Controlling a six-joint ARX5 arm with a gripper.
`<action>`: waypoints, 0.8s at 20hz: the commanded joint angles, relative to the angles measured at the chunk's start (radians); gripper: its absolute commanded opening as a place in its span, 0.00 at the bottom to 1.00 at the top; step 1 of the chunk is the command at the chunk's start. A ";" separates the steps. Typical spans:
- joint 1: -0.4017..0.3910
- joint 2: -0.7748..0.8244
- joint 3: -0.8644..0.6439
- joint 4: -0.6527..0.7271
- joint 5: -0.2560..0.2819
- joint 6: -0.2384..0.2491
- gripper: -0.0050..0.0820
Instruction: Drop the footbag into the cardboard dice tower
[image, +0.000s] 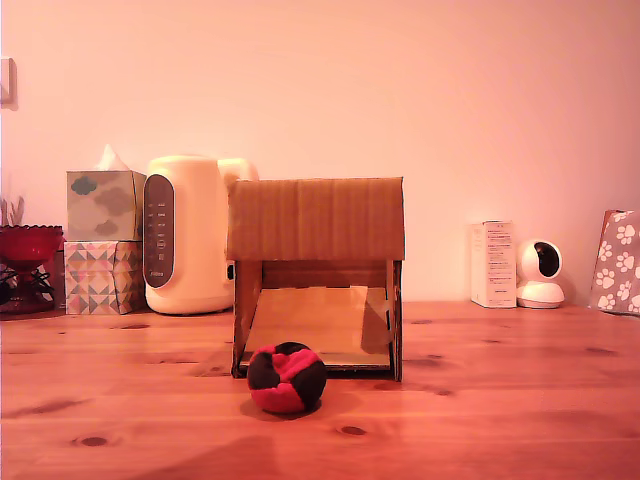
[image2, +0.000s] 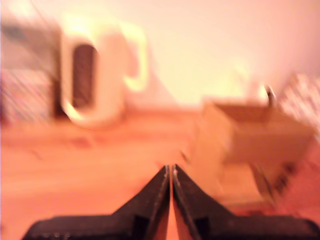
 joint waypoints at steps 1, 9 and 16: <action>-0.038 0.030 0.014 0.025 0.003 0.003 0.04; -0.301 0.281 0.014 0.163 -0.019 0.013 0.04; -0.479 0.617 0.015 0.436 -0.030 0.010 0.04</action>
